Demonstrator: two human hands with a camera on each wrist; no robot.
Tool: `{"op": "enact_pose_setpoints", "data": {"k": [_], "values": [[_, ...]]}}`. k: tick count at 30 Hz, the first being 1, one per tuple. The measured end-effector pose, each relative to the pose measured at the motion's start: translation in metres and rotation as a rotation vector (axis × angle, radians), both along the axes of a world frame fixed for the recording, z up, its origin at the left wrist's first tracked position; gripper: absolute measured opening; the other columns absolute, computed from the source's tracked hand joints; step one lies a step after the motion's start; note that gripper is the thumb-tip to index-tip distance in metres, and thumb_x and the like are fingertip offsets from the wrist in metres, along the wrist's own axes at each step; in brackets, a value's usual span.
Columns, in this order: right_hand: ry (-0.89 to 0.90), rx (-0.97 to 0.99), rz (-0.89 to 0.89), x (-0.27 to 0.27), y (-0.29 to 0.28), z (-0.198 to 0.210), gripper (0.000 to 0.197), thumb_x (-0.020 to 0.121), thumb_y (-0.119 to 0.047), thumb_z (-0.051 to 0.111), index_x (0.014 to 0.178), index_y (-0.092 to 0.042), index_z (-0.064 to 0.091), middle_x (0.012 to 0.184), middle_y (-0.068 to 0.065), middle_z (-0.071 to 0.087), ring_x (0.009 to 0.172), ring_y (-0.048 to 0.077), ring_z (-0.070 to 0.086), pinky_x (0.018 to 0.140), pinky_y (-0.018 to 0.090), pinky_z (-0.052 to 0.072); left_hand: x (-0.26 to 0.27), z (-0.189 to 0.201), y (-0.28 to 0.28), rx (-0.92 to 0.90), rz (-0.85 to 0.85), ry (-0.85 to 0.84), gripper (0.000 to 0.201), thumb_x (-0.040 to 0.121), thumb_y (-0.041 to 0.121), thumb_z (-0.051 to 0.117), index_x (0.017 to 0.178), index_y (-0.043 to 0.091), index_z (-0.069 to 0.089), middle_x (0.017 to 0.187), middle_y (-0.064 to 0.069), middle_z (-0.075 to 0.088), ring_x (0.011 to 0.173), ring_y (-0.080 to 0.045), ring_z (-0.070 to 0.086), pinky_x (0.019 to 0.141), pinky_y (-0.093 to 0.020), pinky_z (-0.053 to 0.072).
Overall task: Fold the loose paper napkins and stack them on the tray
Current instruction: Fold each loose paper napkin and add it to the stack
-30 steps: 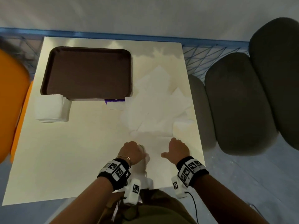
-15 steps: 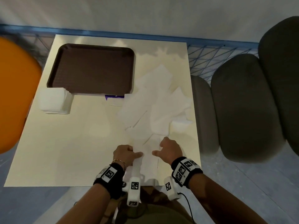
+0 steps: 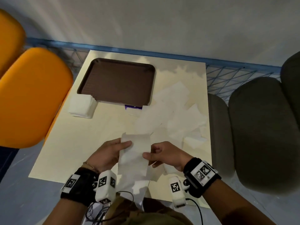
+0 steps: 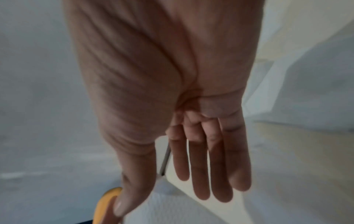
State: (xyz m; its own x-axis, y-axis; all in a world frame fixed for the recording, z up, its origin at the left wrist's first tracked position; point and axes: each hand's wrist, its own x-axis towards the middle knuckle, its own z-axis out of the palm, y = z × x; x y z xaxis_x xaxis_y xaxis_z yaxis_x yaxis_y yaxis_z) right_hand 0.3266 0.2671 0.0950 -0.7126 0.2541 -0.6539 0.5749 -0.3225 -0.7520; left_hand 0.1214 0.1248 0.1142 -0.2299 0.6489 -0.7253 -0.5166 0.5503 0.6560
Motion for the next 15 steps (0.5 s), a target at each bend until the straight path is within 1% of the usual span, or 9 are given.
{"op": "enact_pose_setpoints", "data": {"k": [2,4,7,8,10,11,12,13,15], "values": [[0.065,-0.041,-0.092,-0.012,0.003,0.013,0.033,0.087,-0.032,0.087,0.099,-0.004,0.076,0.096,0.012,0.078,0.086,0.021,0.073,0.091,0.039,0.063,-0.005,0.009,0.0,0.053,0.052,-0.007,0.035,0.095,0.017,0.07,0.126,0.0,0.071,0.122,-0.023,0.073,0.109,-0.039,0.071,0.098,-0.049,0.056],[0.11,-0.035,-0.163,-0.022,0.007,0.023,0.03,0.089,-0.024,0.086,0.108,-0.003,0.077,0.098,0.013,0.079,0.085,0.022,0.071,0.088,0.038,0.064,-0.011,0.012,0.001,0.087,0.08,0.012,0.036,0.096,0.019,0.07,0.126,0.001,0.07,0.124,-0.023,0.073,0.111,-0.039,0.071,0.097,-0.047,0.057],[0.134,0.032,-0.197,-0.034,0.012,0.037,0.028,0.089,-0.014,0.085,0.11,0.003,0.076,0.092,0.015,0.079,0.081,0.022,0.071,0.078,0.033,0.064,-0.016,0.013,0.001,0.13,0.106,0.034,0.042,0.093,0.018,0.076,0.13,0.0,0.066,0.127,-0.025,0.071,0.119,-0.043,0.067,0.105,-0.054,0.053],[0.137,0.058,-0.2,-0.037,0.014,0.041,0.027,0.09,-0.012,0.084,0.11,0.004,0.075,0.091,0.017,0.078,0.081,0.022,0.072,0.076,0.032,0.064,-0.017,0.014,0.0,0.143,0.107,0.049,0.047,0.09,0.017,0.081,0.13,0.0,0.065,0.128,-0.025,0.071,0.12,-0.044,0.067,0.106,-0.057,0.052],[0.144,0.099,-0.212,-0.042,0.016,0.049,0.025,0.091,-0.011,0.083,0.111,0.002,0.075,0.096,0.019,0.08,0.084,0.025,0.075,0.077,0.034,0.064,-0.021,0.019,0.0,0.166,0.078,0.083,0.055,0.081,0.018,0.086,0.13,0.002,0.066,0.125,-0.023,0.072,0.118,-0.045,0.068,0.105,-0.061,0.052],[0.154,0.113,-0.217,-0.044,0.017,0.053,0.023,0.091,-0.01,0.082,0.111,0.0,0.076,0.097,0.017,0.081,0.085,0.026,0.076,0.078,0.035,0.065,-0.023,0.022,0.001,0.176,0.065,0.107,0.055,0.078,0.017,0.086,0.128,0.003,0.067,0.123,-0.022,0.074,0.115,-0.045,0.069,0.101,-0.06,0.054],[0.165,0.122,-0.22,-0.047,0.017,0.057,0.02,0.092,-0.009,0.081,0.111,-0.002,0.076,0.097,0.016,0.081,0.085,0.025,0.077,0.077,0.035,0.065,-0.025,0.026,0.001,0.185,0.061,0.134,0.054,0.077,0.015,0.088,0.126,0.003,0.068,0.12,-0.021,0.075,0.11,-0.043,0.072,0.095,-0.056,0.058],[0.179,0.129,-0.221,-0.049,0.018,0.061,0.018,0.093,-0.008,0.08,0.11,-0.002,0.077,0.096,0.015,0.081,0.085,0.023,0.078,0.076,0.033,0.064,-0.027,0.028,0.003,0.195,0.066,0.163,0.05,0.077,0.01,0.089,0.123,0.002,0.069,0.117,-0.019,0.076,0.104,-0.038,0.074,0.086,-0.049,0.062],[0.203,0.14,-0.222,-0.052,0.02,0.068,0.014,0.094,-0.006,0.078,0.108,-0.004,0.078,0.093,0.012,0.081,0.082,0.02,0.078,0.072,0.029,0.062,-0.032,0.034,0.006,0.21,0.087,0.216,0.038,0.082,0.006,0.084,0.117,0.002,0.071,0.109,-0.017,0.079,0.09,-0.029,0.075,0.069,-0.034,0.06]]}}
